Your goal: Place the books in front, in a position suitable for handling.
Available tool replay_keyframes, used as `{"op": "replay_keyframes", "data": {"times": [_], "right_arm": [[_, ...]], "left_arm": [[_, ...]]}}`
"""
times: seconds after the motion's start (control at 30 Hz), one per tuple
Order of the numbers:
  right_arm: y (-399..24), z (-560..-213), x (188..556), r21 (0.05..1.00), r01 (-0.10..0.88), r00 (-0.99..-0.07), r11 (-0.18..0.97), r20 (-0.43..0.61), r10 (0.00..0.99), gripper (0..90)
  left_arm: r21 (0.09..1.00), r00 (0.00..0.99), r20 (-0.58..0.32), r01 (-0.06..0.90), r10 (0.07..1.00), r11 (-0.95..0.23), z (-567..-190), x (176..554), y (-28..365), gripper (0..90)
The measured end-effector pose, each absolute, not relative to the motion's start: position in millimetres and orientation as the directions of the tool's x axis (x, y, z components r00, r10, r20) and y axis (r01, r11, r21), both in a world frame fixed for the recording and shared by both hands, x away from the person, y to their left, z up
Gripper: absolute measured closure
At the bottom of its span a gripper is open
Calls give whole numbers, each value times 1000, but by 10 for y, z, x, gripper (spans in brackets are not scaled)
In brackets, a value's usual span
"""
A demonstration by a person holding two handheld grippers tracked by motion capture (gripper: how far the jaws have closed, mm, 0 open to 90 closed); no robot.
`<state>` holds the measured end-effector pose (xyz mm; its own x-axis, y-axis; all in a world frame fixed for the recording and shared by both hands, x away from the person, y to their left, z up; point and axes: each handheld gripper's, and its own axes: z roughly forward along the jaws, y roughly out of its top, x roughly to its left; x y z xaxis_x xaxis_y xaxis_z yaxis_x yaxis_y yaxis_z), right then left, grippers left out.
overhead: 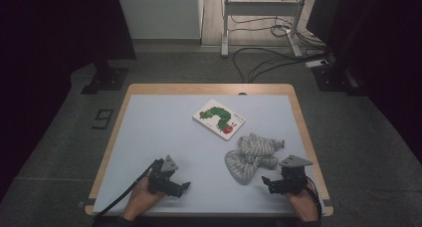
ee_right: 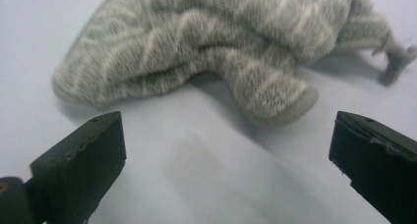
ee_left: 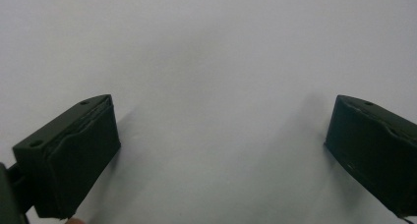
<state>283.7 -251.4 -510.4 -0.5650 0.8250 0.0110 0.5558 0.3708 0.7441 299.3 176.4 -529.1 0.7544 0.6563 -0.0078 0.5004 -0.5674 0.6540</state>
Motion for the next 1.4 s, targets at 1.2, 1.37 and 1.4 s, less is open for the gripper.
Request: {"op": "replay_keyframes", "data": {"times": [1.2,1.37,1.4], "right_arm": [[-1905,-5104,3671,636,598,-620,488,-19,784,0],[-1859,-5183,3724,600,610,-604,518,-72,794,17],[-1842,-5197,3732,595,610,-599,523,-86,796,14]], "left_arm": [[654,754,-8,501,657,-567,-5292,2993,1764,0],[654,754,-8,501,657,-567,-5292,2992,1763,0],[654,754,-8,501,657,-567,-5292,2993,1764,0]]}}
